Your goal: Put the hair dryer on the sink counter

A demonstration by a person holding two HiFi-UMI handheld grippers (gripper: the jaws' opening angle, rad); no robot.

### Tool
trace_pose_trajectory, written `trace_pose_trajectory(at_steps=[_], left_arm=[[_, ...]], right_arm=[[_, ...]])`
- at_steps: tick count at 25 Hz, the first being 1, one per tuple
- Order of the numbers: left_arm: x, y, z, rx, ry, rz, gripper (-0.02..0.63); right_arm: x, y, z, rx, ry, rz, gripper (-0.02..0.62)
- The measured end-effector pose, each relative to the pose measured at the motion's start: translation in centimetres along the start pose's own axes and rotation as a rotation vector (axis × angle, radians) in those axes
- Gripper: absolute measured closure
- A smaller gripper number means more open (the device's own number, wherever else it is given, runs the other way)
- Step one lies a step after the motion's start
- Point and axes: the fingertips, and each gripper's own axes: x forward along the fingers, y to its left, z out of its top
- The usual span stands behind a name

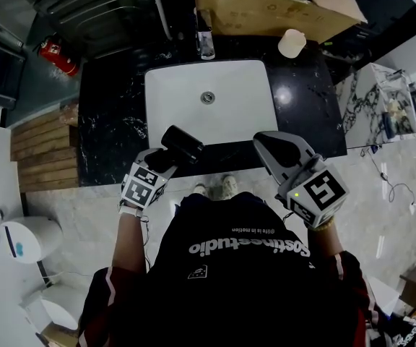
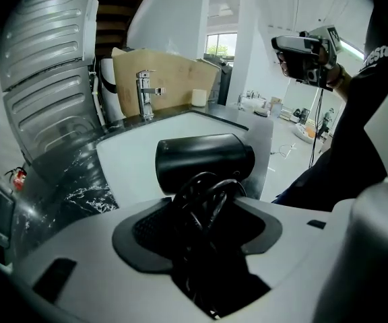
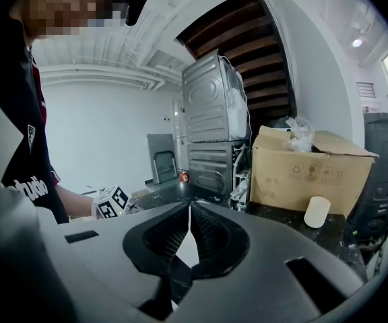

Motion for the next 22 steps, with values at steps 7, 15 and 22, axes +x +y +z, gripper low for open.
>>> trace_pose_trajectory(at_steps=[7, 15, 22], left_arm=[[0.0, 0.1, -0.8, -0.026, 0.037, -0.015, 0.340], [-0.6, 0.4, -1.4, -0.054, 0.085, -0.021, 0.310], [-1.2, 0.8, -2.0, -0.057, 0.127, 0.002, 0.307]], right_arm=[[0.3, 0.1, -0.7, 0.012, -0.001, 0.009, 0.555], [0.2, -0.2, -0.7, 0.027, 0.001, 0.014, 0.555], [-0.1, -0.3, -0.4, 0.017, -0.020, 0.015, 0.555]])
